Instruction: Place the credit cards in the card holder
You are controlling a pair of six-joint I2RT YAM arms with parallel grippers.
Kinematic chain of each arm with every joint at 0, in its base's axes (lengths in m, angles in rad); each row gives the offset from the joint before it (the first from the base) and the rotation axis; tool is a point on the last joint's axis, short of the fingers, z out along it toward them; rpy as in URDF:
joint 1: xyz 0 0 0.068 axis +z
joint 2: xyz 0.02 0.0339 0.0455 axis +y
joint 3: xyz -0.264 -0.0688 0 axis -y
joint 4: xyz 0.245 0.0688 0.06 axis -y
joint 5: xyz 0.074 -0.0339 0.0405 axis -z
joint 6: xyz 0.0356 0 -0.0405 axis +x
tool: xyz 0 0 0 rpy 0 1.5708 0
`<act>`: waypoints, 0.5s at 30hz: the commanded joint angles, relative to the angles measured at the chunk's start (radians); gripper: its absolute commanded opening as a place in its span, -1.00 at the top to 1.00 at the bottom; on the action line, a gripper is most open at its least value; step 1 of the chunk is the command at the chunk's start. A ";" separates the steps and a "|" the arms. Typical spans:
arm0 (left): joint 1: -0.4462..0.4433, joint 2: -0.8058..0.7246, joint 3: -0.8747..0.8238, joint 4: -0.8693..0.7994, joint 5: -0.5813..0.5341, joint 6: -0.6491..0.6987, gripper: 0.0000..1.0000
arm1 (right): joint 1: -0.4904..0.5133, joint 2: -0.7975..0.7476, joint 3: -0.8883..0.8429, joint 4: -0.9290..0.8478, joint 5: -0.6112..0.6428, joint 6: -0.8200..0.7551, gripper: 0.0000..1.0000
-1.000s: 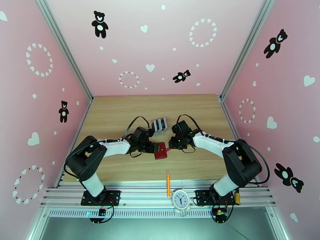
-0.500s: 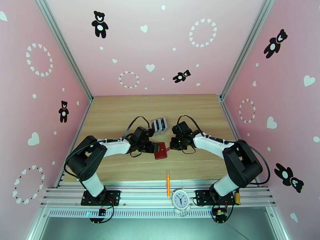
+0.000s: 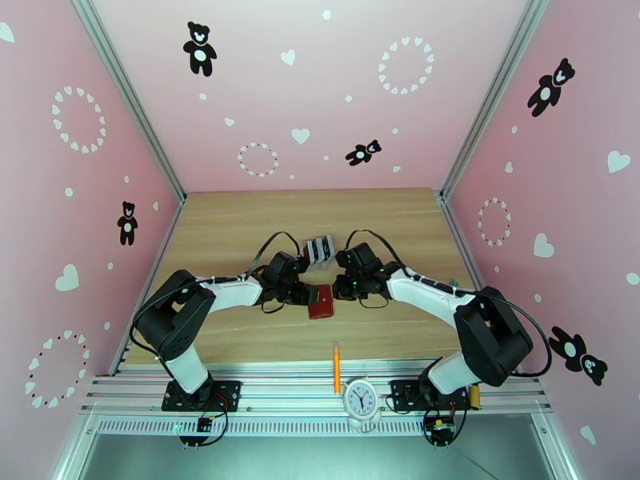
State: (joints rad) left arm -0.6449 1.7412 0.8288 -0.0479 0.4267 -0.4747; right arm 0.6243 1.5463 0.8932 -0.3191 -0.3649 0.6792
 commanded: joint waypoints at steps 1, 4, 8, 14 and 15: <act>-0.004 0.037 0.010 -0.044 -0.039 0.015 -0.02 | 0.027 0.059 0.044 -0.015 0.003 -0.007 1.00; -0.003 0.037 0.009 -0.044 -0.037 0.015 -0.01 | 0.038 0.088 0.055 -0.006 0.007 -0.002 1.00; -0.004 0.037 0.009 -0.044 -0.034 0.012 -0.01 | 0.048 0.121 0.073 -0.011 0.008 -0.004 1.00; -0.004 0.044 0.010 -0.040 -0.028 0.011 0.01 | 0.057 0.139 0.082 -0.014 0.014 -0.006 1.00; -0.003 0.044 0.010 -0.040 -0.027 0.010 0.01 | 0.057 0.144 0.082 -0.012 0.013 -0.004 1.00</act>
State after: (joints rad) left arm -0.6449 1.7435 0.8295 -0.0494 0.4267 -0.4747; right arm 0.6750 1.6665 0.9516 -0.3199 -0.3599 0.6769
